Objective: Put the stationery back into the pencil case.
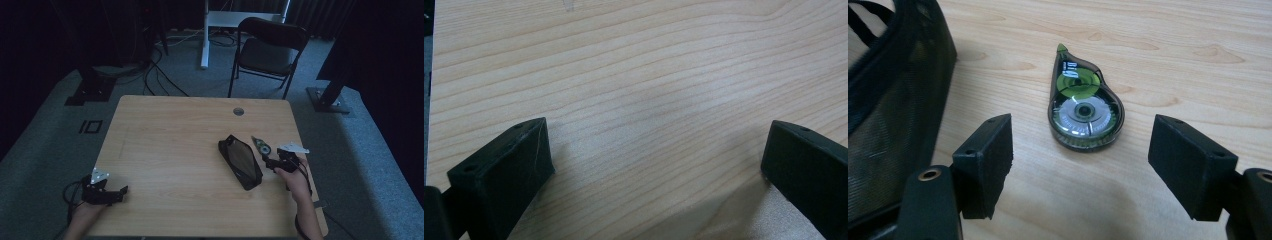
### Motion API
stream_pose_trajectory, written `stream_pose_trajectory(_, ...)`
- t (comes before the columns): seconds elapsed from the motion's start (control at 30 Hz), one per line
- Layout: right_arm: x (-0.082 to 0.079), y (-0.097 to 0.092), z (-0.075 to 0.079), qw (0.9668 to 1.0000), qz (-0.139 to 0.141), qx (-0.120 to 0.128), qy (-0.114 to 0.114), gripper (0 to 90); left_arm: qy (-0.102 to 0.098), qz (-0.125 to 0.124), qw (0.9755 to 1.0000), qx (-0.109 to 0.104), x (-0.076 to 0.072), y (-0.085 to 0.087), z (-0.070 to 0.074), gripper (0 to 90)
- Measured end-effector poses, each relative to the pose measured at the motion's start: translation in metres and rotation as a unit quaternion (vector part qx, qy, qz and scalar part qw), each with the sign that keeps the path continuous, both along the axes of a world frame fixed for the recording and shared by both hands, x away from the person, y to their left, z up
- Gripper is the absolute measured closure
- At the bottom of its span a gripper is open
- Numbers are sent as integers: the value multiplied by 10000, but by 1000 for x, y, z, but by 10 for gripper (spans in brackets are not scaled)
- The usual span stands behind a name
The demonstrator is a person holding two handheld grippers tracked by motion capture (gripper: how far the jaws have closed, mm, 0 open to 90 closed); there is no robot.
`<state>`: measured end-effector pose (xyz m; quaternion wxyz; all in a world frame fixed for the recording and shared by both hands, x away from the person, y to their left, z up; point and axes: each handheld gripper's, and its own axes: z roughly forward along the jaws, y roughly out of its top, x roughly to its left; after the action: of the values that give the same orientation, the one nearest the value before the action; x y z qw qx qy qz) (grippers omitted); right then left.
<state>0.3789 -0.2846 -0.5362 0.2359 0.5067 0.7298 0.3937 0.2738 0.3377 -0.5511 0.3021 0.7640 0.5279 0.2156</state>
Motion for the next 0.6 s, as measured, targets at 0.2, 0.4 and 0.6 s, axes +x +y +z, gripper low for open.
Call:
stream_pose_trajectory(0.2, 13, 3, -1, 10000, -18, -97, 0, 252, -1, -1, 10000, 1, 0, 0, 0, 0)
stream_pose_trajectory(0.4, 27, 7, -1, 9999, -3, -128, 47, 252, 0, 0, 10000, -1, 0, 0, 0, 0)
stream_pose_trajectory(0.6, 39, 13, -3, 9995, 80, -255, 140, 244, -1, -1, 10000, 1, 0, 0, 0, 0)
